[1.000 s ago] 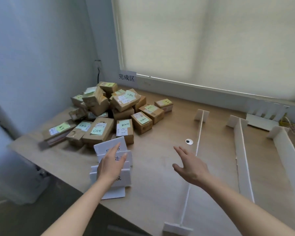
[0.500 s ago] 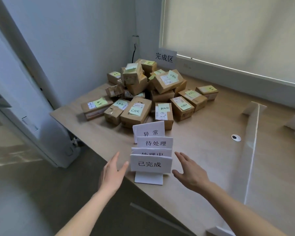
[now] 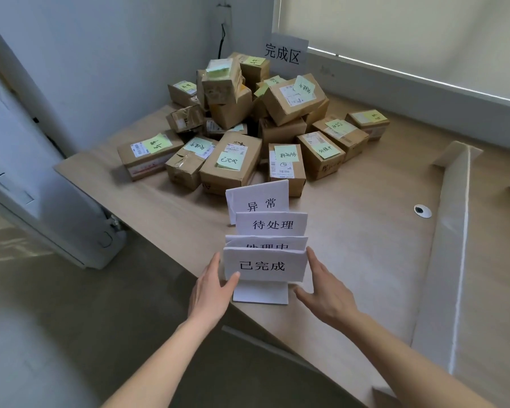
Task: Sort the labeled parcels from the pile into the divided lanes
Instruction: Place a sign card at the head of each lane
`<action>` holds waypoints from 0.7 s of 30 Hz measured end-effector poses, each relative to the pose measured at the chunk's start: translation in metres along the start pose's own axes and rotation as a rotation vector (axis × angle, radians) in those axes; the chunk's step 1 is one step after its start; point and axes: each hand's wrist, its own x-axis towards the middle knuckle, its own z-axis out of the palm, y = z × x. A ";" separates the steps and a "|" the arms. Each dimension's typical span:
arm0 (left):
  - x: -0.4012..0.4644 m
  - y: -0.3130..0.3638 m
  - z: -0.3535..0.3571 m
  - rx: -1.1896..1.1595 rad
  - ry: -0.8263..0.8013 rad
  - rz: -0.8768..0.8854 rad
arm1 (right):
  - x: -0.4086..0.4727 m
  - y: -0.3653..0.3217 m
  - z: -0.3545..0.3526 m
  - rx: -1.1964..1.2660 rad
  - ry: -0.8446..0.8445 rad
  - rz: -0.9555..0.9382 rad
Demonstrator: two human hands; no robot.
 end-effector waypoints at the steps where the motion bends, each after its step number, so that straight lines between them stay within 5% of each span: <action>1: 0.002 0.000 0.001 -0.005 -0.003 0.005 | 0.002 0.000 0.002 0.010 0.010 0.001; 21: -0.011 0.010 0.004 -0.091 0.026 0.044 | -0.011 0.004 0.012 0.073 0.031 0.020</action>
